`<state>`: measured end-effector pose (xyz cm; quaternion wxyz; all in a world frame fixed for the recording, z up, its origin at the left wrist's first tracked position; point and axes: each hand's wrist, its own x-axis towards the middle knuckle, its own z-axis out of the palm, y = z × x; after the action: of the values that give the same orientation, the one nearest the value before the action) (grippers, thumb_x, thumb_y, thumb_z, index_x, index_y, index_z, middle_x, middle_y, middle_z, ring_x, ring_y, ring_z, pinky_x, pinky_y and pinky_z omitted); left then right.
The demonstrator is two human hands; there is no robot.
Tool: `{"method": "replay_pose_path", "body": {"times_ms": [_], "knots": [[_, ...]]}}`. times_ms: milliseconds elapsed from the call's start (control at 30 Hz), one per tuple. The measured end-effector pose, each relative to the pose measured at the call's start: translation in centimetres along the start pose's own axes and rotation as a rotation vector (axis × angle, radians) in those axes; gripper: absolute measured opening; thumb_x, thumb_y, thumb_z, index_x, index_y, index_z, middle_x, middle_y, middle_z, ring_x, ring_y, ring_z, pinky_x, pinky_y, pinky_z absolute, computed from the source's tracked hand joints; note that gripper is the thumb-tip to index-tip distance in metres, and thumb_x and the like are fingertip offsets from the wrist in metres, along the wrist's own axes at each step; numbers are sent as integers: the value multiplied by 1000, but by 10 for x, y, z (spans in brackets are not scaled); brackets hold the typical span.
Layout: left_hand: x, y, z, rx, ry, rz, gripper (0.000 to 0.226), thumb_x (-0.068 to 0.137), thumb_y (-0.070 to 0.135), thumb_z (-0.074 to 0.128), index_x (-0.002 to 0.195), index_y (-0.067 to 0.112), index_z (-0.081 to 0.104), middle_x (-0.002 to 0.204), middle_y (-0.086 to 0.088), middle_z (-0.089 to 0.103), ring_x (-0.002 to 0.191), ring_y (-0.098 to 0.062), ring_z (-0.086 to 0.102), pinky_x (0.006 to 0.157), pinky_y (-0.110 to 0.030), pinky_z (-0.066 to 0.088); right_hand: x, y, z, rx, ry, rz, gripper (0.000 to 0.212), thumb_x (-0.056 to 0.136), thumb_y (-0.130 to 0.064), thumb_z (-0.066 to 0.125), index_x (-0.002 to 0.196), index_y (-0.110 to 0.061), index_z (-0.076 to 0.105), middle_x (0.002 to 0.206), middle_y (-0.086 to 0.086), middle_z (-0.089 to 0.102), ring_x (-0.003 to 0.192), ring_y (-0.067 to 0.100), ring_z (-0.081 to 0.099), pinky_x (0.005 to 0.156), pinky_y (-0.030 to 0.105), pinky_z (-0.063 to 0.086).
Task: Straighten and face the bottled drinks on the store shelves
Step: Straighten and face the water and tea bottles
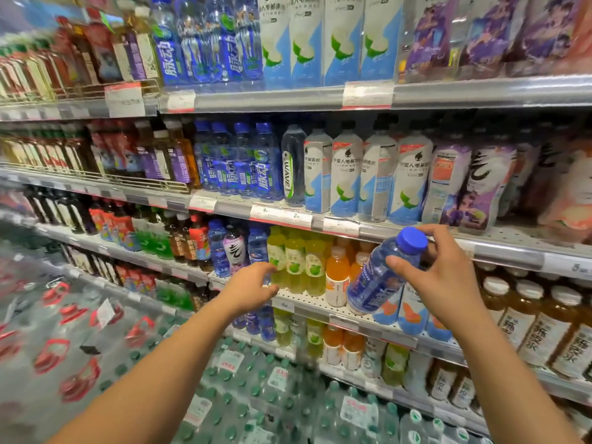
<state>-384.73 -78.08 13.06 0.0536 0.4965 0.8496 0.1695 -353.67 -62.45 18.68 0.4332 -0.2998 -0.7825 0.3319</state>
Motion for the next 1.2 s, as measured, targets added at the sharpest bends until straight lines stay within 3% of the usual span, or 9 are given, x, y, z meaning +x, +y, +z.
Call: {"method": "replay_pose_path", "body": {"times_ms": [267,400,533,633,700,867,1000,1200], "knots": [[71,-110,-6,-82,45,-72,55,90,33,66,142,21,51,140,-10,58,118,-31,60,93,-39,47,20,-15,81,-85,10,37,49,78,-27,87,114,-30,54,109,-13,68,103,15,67,91,47,55],[112,-147,-8,-82,99,-66,71,90,29,67,153,16,38,165,-10,25,145,-32,37,114,-46,36,32,-24,117,-118,5,56,50,78,-25,87,115,-28,55,106,-27,62,101,5,65,91,37,54],[145,-178,-6,-92,126,-88,77,93,30,64,158,13,26,169,-10,8,144,-39,36,111,-50,39,40,-28,146,-161,3,56,50,77,-28,88,112,-34,52,101,-30,61,97,-9,60,85,31,50],[162,-190,-3,-73,100,-101,84,94,29,62,160,12,14,169,-11,5,146,-37,34,110,-50,40,44,-29,161,-153,-31,74,49,78,-27,87,114,-30,54,104,-25,65,98,-7,63,82,22,51],[174,-198,-1,-81,93,-106,84,93,28,62,160,12,14,168,-12,10,143,-38,38,106,-50,43,45,-32,172,-160,-46,73,49,78,-26,87,114,-29,55,104,-22,67,98,-3,65,81,23,54],[194,-208,0,-116,118,-98,72,92,33,64,151,9,31,146,-19,45,125,-43,53,94,-49,49,52,-32,197,-239,-64,35,47,77,-34,87,109,-38,52,93,-11,69,81,21,67,75,48,56],[201,-203,0,-178,172,-106,61,90,39,70,134,9,40,104,-21,64,103,-44,61,75,-47,51,63,-37,210,-257,-79,23,47,77,-40,85,110,-39,52,89,-6,70,76,18,65,72,48,55],[180,-197,12,-308,195,1,45,91,32,72,123,22,42,99,-10,69,89,-38,65,68,-39,47,79,-44,239,-233,-128,-20,49,72,-55,78,110,-37,51,99,-12,69,87,19,67,79,48,56]]}}
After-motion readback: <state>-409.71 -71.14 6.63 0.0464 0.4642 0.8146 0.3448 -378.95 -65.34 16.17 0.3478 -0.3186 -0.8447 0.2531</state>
